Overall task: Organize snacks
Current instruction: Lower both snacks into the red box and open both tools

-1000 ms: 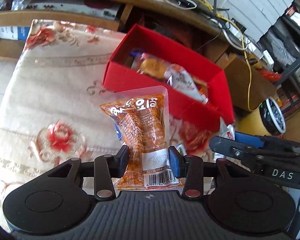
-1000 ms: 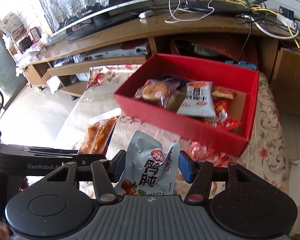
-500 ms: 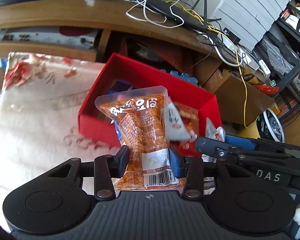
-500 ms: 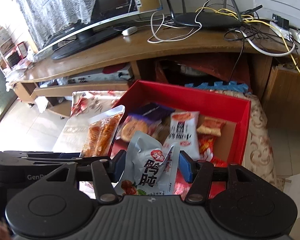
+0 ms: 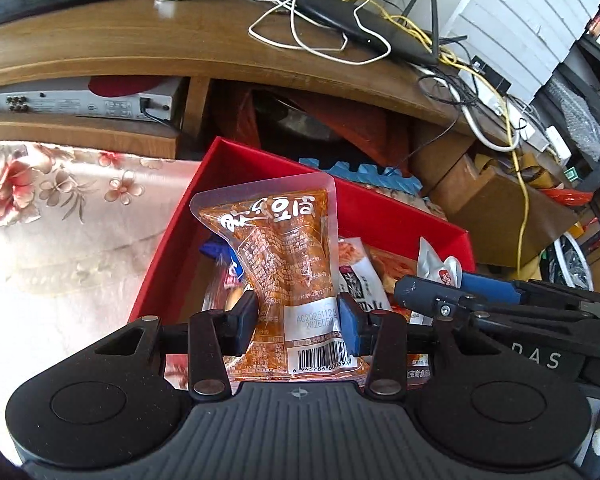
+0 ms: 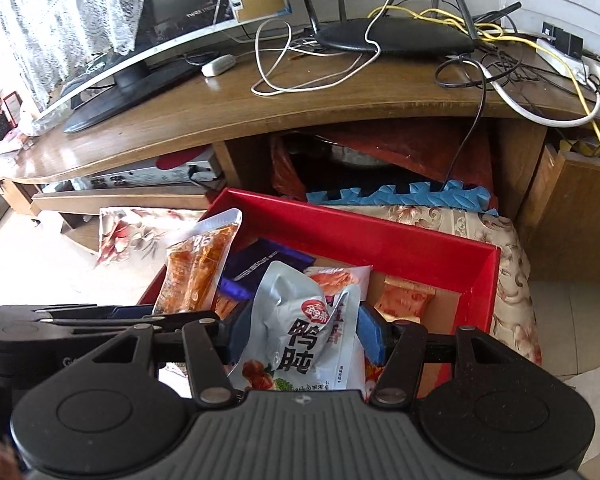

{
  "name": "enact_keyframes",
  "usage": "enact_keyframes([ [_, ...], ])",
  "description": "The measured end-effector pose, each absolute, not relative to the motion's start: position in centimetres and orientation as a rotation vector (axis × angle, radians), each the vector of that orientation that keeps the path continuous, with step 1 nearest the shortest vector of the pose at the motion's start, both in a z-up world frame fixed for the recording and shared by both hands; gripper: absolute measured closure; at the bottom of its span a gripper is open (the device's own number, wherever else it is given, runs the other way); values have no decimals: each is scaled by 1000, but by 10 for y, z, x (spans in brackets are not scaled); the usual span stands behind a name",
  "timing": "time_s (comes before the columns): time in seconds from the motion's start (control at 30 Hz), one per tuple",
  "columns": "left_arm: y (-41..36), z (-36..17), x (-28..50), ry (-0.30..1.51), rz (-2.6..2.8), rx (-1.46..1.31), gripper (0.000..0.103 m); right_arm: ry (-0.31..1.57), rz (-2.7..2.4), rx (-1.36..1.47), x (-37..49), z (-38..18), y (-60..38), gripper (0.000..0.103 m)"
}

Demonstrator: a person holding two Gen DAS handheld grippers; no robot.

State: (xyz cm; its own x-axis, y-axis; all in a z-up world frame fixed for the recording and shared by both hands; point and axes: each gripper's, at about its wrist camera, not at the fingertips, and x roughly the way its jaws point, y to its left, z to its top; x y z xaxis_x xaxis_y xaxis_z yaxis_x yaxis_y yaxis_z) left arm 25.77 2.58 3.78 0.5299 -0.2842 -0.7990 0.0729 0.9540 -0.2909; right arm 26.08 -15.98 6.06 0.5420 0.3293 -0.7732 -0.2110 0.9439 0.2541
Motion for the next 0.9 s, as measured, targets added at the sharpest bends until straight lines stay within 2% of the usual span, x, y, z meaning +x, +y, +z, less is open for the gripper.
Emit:
enact_keyframes([
  [0.6,20,29,280,974,-167,-188,48,972,278,152,290,39,-162,47],
  [0.77,23,28,281,975,-159,-203,37,975,261,153,291,37,-164,48],
  [0.9,22,32,279,963,-163,-201,34,973,254,159,291,38,-167,48],
])
